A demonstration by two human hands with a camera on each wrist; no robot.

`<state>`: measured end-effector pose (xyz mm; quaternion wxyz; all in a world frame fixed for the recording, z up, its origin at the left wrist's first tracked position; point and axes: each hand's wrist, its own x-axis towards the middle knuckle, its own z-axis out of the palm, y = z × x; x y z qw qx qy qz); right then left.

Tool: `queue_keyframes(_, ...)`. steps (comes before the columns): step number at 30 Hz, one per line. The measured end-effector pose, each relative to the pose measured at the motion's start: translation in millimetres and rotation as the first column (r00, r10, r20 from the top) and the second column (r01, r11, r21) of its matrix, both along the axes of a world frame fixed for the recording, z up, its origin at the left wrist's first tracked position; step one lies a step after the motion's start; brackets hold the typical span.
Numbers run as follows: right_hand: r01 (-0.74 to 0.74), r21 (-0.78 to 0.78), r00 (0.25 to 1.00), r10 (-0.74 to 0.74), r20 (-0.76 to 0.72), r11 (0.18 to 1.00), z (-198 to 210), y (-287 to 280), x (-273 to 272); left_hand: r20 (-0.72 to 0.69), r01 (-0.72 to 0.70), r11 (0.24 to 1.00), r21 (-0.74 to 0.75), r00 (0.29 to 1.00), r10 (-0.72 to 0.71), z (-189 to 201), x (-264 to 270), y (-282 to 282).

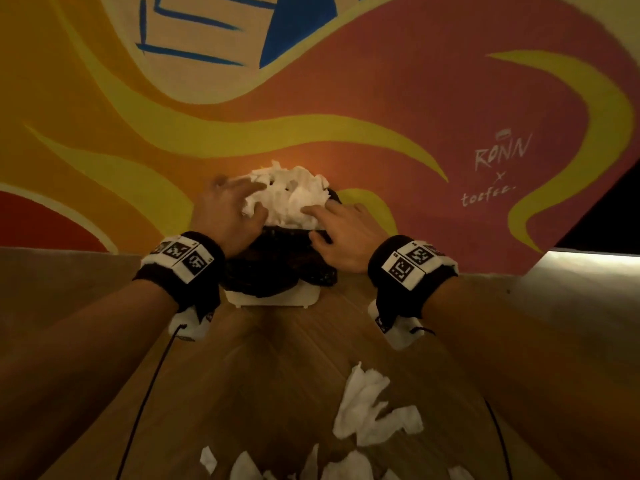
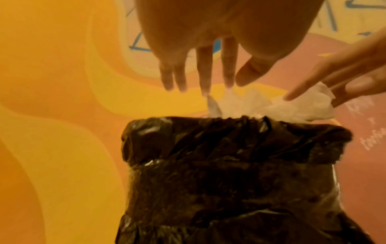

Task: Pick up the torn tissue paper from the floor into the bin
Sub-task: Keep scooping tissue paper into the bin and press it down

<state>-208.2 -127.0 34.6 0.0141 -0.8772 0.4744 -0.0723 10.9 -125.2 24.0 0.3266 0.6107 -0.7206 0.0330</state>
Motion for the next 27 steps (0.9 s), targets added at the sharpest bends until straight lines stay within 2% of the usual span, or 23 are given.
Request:
queue_keyframes(2,-0.019,-0.022,0.998,0.02,0.055,1.0,12,17,-16,0.075,0.007,0.982,-0.188,0.997,0.007,3,-9,10)
queue_keyframes(3,-0.027,-0.039,0.996,0.03,0.08,0.999,19,27,-25,0.08,0.042,0.973,-0.229,0.997,-0.024,5,-17,16)
queue_keyframes(5,-0.038,-0.044,0.994,0.043,0.103,0.998,29,50,-45,0.07,0.155,0.968,-0.198,0.987,-0.143,7,-43,37)
queue_keyframes(7,-0.038,0.038,0.995,0.034,0.093,0.999,32,74,-67,0.074,0.337,0.94,-0.058,0.94,-0.332,0,-70,61)
queue_keyframes(9,-0.02,0.206,0.997,0.003,0.083,0.978,25,98,-93,0.089,0.522,0.841,0.141,0.839,-0.536,-17,-97,87)
queue_keyframes(11,0.037,0.355,0.999,-0.047,0.021,0.934,12,121,-117,0.114,0.607,0.716,0.346,0.73,-0.674,-37,-121,108)
queue_keyframes(13,0.122,0.495,0.992,-0.096,-0.077,0.86,-8,142,-140,0.138,0.6,0.581,0.55,0.621,-0.772,-55,-144,132)
queue_keyframes(15,0.208,0.667,0.978,-0.129,-0.166,0.716,-32,168,-161,0.131,0.557,0.438,0.706,0.504,-0.854,-72,-164,157)
queue_keyframes(16,0.228,0.724,0.972,-0.106,-0.211,0.651,-43,181,-169,0.124,0.524,0.369,0.768,0.444,-0.888,-81,-173,170)
queue_keyframes(18,0.225,0.731,0.937,0.063,-0.344,0.645,-66,209,-185,0.132,0.447,0.287,0.848,0.346,-0.929,-100,-187,192)
queue_keyframes(20,0.205,0.7,0.871,0.198,-0.449,0.685,-88,237,-196,0.151,0.376,0.259,0.89,0.292,-0.944,-117,-197,210)
queue_keyframes(22,0.231,0.716,0.843,0.231,-0.485,0.659,-109,262,-200,0.174,0.316,0.254,0.914,0.259,-0.95,-132,-204,220)
queue_keyframes(23,0.237,0.733,0.851,0.227,-0.473,0.638,-123,271,-200,0.207,0.295,0.268,0.917,0.224,-0.953,-141,-206,222)
queue_keyframes(25,0.229,0.726,0.868,0.202,-0.453,0.648,-148,282,-201,0.277,0.299,0.314,0.901,0.16,-0.948,-157,-208,224)
queue_keyframes(27,0.217,0.711,0.894,0.157,-0.42,0.669,-168,283,-203,0.307,0.28,0.344,0.896,0.168,-0.937,-163,-213,226)
